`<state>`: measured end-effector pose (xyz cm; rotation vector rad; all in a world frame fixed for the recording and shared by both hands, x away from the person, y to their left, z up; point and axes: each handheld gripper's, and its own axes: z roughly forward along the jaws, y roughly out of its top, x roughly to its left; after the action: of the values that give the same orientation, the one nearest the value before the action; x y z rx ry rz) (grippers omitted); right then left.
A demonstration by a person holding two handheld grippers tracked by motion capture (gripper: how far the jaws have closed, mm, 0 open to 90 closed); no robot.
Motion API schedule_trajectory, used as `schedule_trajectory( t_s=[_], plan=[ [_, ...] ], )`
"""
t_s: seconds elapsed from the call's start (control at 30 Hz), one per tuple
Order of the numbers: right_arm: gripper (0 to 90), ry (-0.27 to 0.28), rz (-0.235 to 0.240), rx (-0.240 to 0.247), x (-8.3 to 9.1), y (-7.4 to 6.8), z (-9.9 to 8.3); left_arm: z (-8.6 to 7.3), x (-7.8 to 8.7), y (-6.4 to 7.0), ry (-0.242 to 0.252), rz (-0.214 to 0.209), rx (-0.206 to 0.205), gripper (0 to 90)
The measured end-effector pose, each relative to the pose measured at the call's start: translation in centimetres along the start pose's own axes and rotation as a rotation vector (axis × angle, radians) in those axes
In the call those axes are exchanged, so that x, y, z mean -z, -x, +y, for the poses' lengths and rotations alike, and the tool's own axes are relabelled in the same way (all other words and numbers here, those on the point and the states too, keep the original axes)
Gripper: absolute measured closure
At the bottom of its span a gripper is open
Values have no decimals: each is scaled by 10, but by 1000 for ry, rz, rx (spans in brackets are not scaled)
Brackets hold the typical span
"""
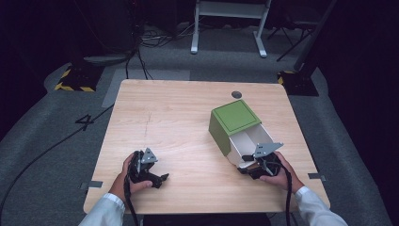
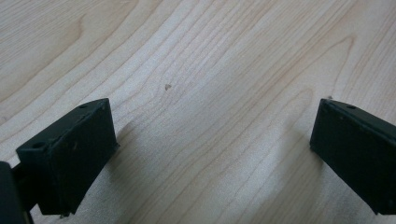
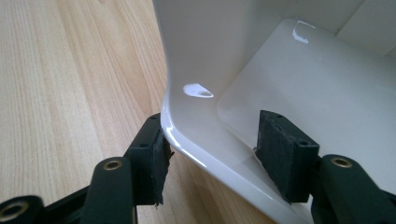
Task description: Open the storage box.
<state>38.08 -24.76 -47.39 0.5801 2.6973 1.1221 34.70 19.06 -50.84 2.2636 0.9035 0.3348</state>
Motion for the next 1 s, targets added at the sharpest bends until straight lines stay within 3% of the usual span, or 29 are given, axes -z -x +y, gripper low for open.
schedule_trajectory(
  t_s=[1.0],
  plan=[
    [424,13,21,-15,12,-10,-16,0,0,0,0,1,1,5]
  ],
)
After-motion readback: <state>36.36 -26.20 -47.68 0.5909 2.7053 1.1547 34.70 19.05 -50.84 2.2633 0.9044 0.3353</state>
